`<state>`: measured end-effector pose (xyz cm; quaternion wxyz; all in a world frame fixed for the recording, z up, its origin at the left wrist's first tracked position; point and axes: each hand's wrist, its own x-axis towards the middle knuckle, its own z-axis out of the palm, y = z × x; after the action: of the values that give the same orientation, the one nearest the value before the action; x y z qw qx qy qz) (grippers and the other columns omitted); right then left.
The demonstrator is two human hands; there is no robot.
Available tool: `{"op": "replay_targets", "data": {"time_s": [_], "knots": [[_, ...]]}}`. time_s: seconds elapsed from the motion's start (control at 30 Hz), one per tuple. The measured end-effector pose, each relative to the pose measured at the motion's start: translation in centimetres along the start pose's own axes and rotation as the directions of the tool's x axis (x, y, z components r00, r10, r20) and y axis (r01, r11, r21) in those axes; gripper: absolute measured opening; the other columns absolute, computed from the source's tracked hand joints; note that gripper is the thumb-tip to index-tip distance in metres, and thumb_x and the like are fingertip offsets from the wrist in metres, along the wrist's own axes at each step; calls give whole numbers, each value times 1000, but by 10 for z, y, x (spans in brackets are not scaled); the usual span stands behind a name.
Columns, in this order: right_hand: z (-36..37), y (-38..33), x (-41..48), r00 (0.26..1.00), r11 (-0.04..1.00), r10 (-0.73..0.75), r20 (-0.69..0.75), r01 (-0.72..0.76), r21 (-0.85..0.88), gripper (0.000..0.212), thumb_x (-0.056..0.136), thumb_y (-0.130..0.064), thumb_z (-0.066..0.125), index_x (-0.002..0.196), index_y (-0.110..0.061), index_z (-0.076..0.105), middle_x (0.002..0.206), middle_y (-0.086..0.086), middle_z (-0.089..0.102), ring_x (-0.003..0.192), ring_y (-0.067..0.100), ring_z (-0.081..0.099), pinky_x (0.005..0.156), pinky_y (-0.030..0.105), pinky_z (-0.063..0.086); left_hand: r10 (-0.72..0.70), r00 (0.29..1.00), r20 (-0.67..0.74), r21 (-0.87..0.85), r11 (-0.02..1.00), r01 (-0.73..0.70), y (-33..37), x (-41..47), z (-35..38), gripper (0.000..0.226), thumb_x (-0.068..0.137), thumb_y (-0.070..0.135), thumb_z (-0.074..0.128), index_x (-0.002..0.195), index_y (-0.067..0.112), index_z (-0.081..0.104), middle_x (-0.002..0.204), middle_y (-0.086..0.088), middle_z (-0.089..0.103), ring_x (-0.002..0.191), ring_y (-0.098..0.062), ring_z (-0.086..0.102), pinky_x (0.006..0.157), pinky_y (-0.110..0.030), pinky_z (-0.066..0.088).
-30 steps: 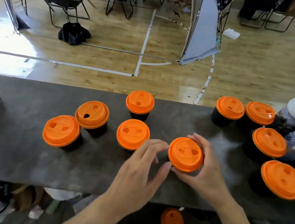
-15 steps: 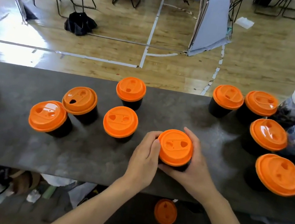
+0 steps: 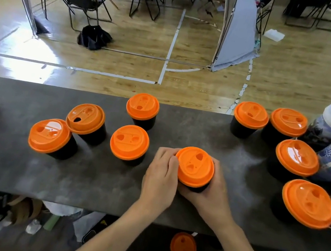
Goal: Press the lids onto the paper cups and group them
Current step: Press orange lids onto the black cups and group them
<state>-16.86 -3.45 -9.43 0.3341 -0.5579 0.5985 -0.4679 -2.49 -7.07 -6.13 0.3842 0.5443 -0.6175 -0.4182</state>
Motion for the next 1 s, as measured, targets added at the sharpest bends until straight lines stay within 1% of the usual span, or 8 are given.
{"op": "replay_targets", "data": {"time_s": [0.1, 0.17, 0.33, 0.53, 0.63, 0.8, 0.9, 1.0], "knots": [[-10, 7, 7, 990, 998, -54, 131, 56, -11, 99, 65, -35, 96, 145, -39, 37, 136, -29, 52, 132, -2, 50, 103, 8, 39, -29, 997, 70, -84, 996, 35, 2, 15, -6, 34, 113, 30, 37, 112, 24, 71, 111, 6, 69, 106, -4, 64, 93, -28, 50], [-10, 9, 9, 984, 997, -69, 163, 74, -23, 100, 67, -35, 94, 148, -37, 34, 138, -32, 48, 134, -1, 49, 106, 8, 37, -35, 997, 74, -106, 993, 43, 1, 15, -5, 35, 113, 28, 36, 111, 21, 71, 107, 5, 72, 105, -7, 66, 93, -28, 51], [0, 12, 3, 996, 995, -72, 59, 76, -63, 97, 65, -42, 98, 136, -54, 33, 135, -37, 48, 127, -8, 51, 99, 4, 39, -23, 999, -37, -134, 991, 18, -8, 1, 3, 34, 112, 31, 37, 109, 23, 70, 104, 9, 72, 104, -6, 67, 87, -16, 48], [-11, 15, 9, 982, 994, -72, 175, 85, -65, 89, 67, -45, 91, 136, -60, 37, 134, -32, 53, 131, -4, 52, 107, 14, 42, -52, 996, 70, -175, 982, 64, -7, 14, -1, 40, 113, 32, 37, 102, 12, 70, 96, -4, 72, 96, -19, 68, 92, -41, 52], [-6, 13, 7, 989, 995, -70, 130, 78, -55, 99, 62, -48, 98, 141, -44, 38, 136, -32, 50, 130, -4, 51, 103, 9, 40, -14, 999, 47, -170, 985, 21, -7, 10, 1, 37, 112, 33, 36, 108, 21, 71, 102, 4, 73, 103, -14, 69, 92, -31, 53], [-6, 10, 6, 996, 998, -54, 65, 55, -17, 86, 62, -48, 95, 131, -47, 43, 130, -33, 57, 122, -9, 56, 95, 4, 41, 26, 998, -48, -155, 987, -33, -13, 0, 6, 38, 109, 36, 31, 113, 23, 66, 109, 6, 69, 110, -13, 65, 93, -26, 50], [-7, 12, 7, 994, 998, -64, 93, 66, -20, 81, 65, -41, 89, 132, -48, 44, 128, -33, 59, 122, -8, 57, 96, 6, 42, 16, 1000, 26, -177, 984, -11, -14, 6, 5, 39, 108, 36, 30, 113, 21, 67, 112, 2, 69, 112, -14, 64, 96, -30, 50], [-5, 10, 7, 992, 997, -62, 112, 68, -44, 82, 67, -45, 88, 137, -45, 45, 132, -25, 57, 127, -3, 55, 104, 13, 44, 13, 995, 101, -236, 972, 11, -11, 19, -1, 39, 106, 35, 35, 113, 18, 70, 113, 3, 70, 113, -12, 65, 97, -25, 48]]}}
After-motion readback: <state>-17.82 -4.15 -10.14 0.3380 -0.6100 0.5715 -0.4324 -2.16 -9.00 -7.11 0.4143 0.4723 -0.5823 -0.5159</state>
